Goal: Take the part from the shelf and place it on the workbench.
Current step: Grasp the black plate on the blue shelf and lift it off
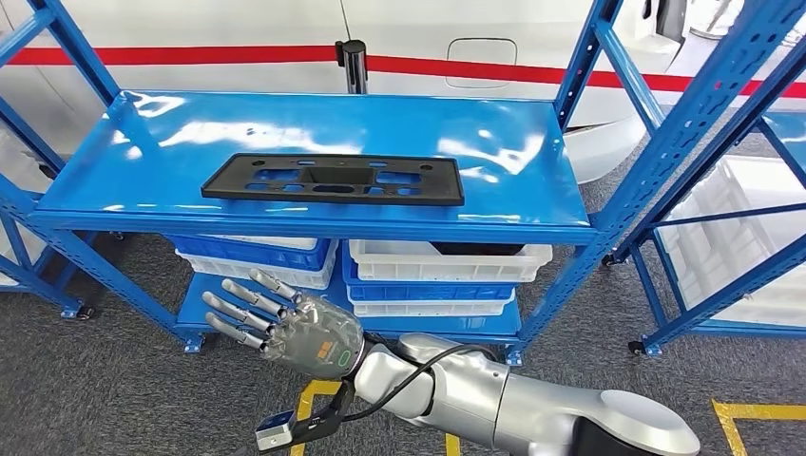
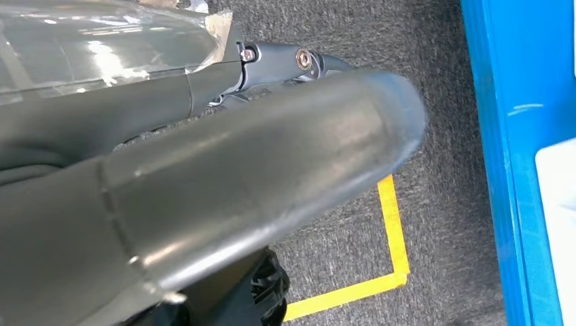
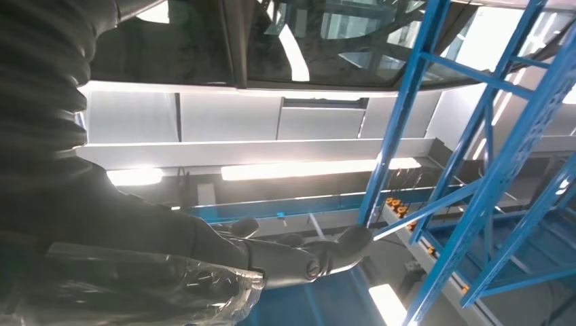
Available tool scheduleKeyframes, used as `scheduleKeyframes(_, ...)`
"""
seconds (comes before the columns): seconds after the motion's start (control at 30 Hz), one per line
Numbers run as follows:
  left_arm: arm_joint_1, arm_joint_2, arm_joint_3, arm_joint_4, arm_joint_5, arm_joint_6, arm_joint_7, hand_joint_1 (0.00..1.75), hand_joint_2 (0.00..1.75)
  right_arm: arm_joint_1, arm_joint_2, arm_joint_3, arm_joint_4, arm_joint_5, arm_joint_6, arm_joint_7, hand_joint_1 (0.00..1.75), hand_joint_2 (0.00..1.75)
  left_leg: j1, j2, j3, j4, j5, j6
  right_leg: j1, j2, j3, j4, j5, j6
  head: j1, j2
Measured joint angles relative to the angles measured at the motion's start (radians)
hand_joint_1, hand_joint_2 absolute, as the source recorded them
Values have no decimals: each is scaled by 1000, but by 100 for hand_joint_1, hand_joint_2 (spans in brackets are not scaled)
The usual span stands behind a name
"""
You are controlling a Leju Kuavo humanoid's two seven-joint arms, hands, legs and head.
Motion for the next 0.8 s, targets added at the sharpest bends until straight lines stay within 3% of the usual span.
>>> scheduleKeyframes(0.07, 0, -1, 0, 0, 0, 0, 0, 0, 0, 0, 1, -2, 0, 0, 0, -1, 0, 175, -4, -2, 6, -5, -2, 16, -2, -2, -1, 3, -7, 11, 0, 0)
scheduleKeyframes(0.13, 0, -2, 0, -1, 0, 0, 0, 0, 0, -1, 1, -4, 0, 0, -1, -1, 0, 175, -5, -1, 17, -12, -4, 32, -3, -4, -27, 58, -31, 13, 2, 0)
scheduleKeyframes(0.23, -1, -2, 0, -1, 2, 1, 0, 0, 0, 4, -2, -4, 2, 0, -2, -3, 0, 175, -10, -1, 30, -14, -16, 49, -3, -5, -147, 259, -90, 3, 3, 0)
scheduleKeyframes(0.27, -1, -2, 0, -1, 3, 1, 0, 0, 0, 8, -3, -4, 4, 0, -1, -6, 0, 175, -12, -3, 34, -14, -21, 52, -3, -5, -180, 299, -92, 5, 3, 0)
scheduleKeyframes(0.3, 0, -2, 0, -1, 3, 1, 0, 0, 0, 10, -2, -5, 6, 0, -1, -11, 0, 175, -14, -5, 40, -13, -26, 53, -2, -5, -194, 301, -78, 10, 3, 0)
scheduleKeyframes(0.37, 0, -3, 0, -1, 4, 1, 0, 0, 0, 12, 0, -8, 8, 0, -2, -21, 0, 175, -18, -9, 56, -13, -38, 51, 0, -5, -161, 189, -8, 22, 3, 0)
scheduleKeyframes(0.43, -1, -4, 0, -1, 5, 1, 0, 0, 0, 12, 2, -13, 9, 0, -3, -26, 0, 175, -24, -13, 72, -12, -53, 45, 6, -6, -107, 61, 55, 19, 3, 0)
scheduleKeyframes(0.47, -2, -5, 0, -1, 6, 1, 0, 0, 0, 12, 4, -16, 10, 0, -3, -29, 0, 175, -26, -13, 76, -12, -60, 40, 9, -6, -91, 28, 68, 13, 2, 0)
scheduleKeyframes(0.57, -2, -4, 0, -4, 7, 1, 0, 0, 0, 12, 9, -23, 13, 0, -3, -33, 0, 175, -19, -12, 80, -11, -74, 24, 6, -5, -79, 12, 68, -5, 2, 0)
scheduleKeyframes(0.63, -2, -3, 0, -7, 9, 0, 0, 0, 0, 12, 13, -28, 14, 0, -2, -35, 0, 175, -14, -8, 64, 33, -98, 11, -4, -4, -62, 0, 63, -21, 0, 0)
scheduleKeyframes(0.73, 1, -4, 0, -8, 12, 0, 0, 0, 0, 13, 17, -30, 14, 0, 0, -37, 0, 175, -2, -5, -35, 211, -160, -7, -6, -5, -39, -5, 50, -38, -3, 0)
scheduleKeyframes(0.77, 3, -3, 0, -8, 13, 0, 0, 0, 0, 15, 17, -30, 14, 0, 0, -37, 0, 175, 4, -4, -69, 254, -164, -13, -6, -4, -35, -5, 46, -38, -2, 0)
scheduleKeyframes(0.8, 4, -3, 0, -8, 13, 0, 0, 0, 0, 17, 17, -29, 14, 0, 0, -37, 0, 175, 9, -3, -89, 265, -149, -19, -7, -3, -30, -4, 40, -36, -3, 0)
